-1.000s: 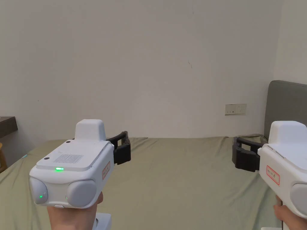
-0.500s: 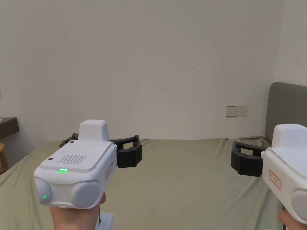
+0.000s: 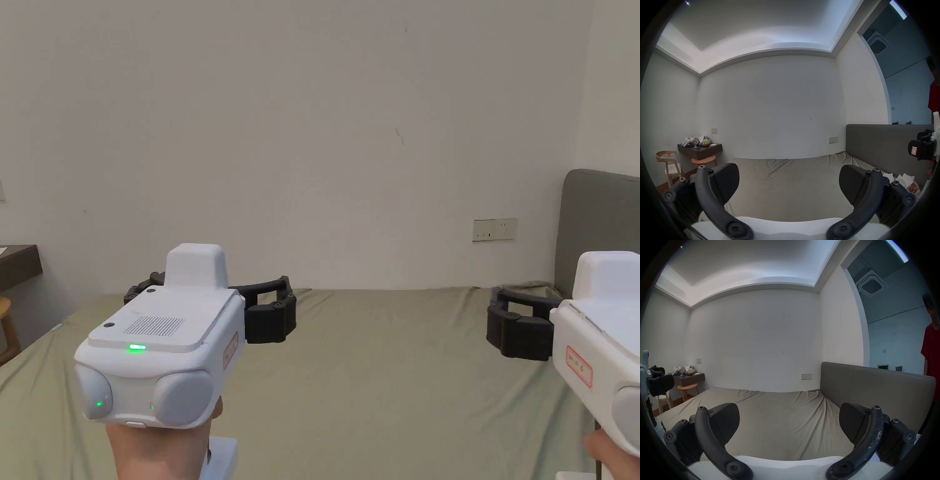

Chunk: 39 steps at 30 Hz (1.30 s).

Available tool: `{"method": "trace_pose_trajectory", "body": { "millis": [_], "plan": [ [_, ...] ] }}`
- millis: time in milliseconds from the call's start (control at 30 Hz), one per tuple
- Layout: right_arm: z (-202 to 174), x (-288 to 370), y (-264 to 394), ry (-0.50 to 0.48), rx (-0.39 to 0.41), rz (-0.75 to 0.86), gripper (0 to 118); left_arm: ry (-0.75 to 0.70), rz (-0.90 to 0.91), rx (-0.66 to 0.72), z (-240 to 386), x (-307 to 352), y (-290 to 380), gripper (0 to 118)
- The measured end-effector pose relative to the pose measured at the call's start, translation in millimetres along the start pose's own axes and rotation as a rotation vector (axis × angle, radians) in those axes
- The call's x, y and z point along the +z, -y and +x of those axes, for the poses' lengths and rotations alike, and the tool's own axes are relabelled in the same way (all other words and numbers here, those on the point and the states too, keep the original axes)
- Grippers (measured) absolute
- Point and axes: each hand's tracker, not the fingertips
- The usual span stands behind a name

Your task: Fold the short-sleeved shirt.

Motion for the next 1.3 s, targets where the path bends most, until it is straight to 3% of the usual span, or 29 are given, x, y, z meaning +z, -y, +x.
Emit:
{"method": "trace_pose_trajectory", "body": {
  "millis": [1300],
  "plan": [
    [-7.3,-4.2,-3.0,-0.008,0.028,-0.005,118,-0.033,-0.020,0.012,-0.6,-6.9,2.6,118]
  ]
}}
